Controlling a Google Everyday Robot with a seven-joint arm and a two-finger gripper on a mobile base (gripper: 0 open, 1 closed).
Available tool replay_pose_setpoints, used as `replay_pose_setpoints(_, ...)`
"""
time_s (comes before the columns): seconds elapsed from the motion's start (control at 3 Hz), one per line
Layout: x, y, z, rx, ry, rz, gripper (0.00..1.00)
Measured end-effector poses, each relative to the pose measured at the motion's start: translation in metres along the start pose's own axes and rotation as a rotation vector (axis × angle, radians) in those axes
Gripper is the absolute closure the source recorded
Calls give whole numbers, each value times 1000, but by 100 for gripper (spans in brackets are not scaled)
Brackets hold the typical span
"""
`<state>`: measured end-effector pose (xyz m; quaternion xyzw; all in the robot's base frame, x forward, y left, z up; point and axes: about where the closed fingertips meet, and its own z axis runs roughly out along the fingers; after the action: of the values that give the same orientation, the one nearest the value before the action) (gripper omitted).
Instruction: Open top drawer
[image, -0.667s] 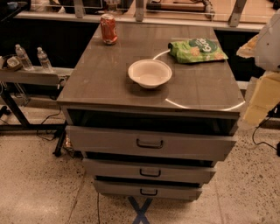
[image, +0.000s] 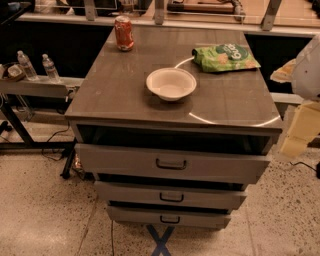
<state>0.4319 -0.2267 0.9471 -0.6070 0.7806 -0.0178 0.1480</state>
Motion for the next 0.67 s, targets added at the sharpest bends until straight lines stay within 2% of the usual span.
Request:
replay_pose_setpoints(0.33,21,20,27,-40,-20,0,0)
replay_pose_setpoints(0.67,40,50,60,-92,-48,-21,0)
